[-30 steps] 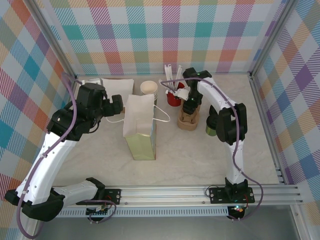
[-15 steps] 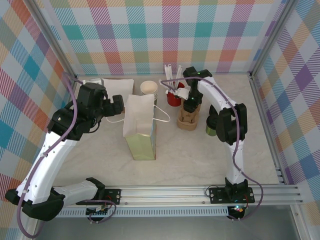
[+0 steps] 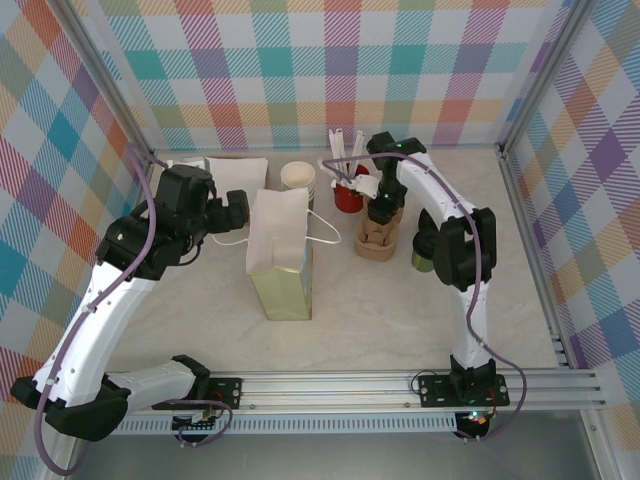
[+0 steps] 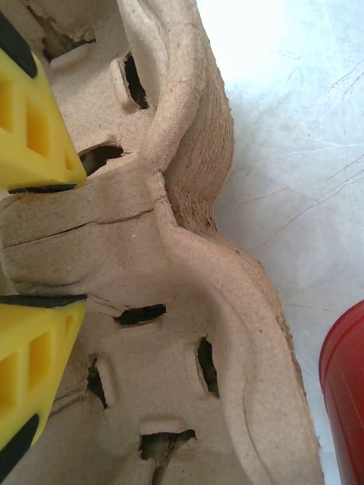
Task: Pack the takeout coffee
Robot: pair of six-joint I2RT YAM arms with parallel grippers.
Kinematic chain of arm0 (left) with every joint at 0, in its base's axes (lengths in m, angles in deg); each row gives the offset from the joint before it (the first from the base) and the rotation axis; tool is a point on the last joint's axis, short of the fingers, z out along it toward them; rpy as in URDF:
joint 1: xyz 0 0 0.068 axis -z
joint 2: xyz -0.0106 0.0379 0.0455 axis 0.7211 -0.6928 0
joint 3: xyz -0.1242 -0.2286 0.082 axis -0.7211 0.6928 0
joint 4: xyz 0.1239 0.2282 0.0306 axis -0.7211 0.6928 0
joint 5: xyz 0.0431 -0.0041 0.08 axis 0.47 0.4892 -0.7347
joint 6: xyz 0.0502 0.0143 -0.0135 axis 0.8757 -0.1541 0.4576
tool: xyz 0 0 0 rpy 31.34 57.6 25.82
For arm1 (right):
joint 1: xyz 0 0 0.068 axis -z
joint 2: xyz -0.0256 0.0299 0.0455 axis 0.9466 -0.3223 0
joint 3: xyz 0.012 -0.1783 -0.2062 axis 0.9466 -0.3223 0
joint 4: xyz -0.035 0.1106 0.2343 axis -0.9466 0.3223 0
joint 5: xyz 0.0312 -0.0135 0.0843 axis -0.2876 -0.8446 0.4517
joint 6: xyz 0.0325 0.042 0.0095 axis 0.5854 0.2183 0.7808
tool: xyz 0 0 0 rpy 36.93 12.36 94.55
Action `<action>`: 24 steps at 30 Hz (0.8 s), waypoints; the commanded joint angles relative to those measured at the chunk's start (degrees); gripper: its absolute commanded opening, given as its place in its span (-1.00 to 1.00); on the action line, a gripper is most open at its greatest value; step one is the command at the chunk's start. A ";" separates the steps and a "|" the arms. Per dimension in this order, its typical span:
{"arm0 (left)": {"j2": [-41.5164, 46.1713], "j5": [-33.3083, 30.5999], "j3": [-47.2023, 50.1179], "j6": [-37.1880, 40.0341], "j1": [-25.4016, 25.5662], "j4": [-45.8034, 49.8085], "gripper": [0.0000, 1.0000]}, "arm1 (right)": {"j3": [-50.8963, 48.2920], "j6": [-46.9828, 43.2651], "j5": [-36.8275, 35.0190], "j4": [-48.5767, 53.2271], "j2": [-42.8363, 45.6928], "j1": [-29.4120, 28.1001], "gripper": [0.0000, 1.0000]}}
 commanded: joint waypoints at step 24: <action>-0.59 1.47 0.77 -0.16 -0.94 0.04 1.00 | -1.38 1.98 2.55 1.62 2.50 -0.46 -0.24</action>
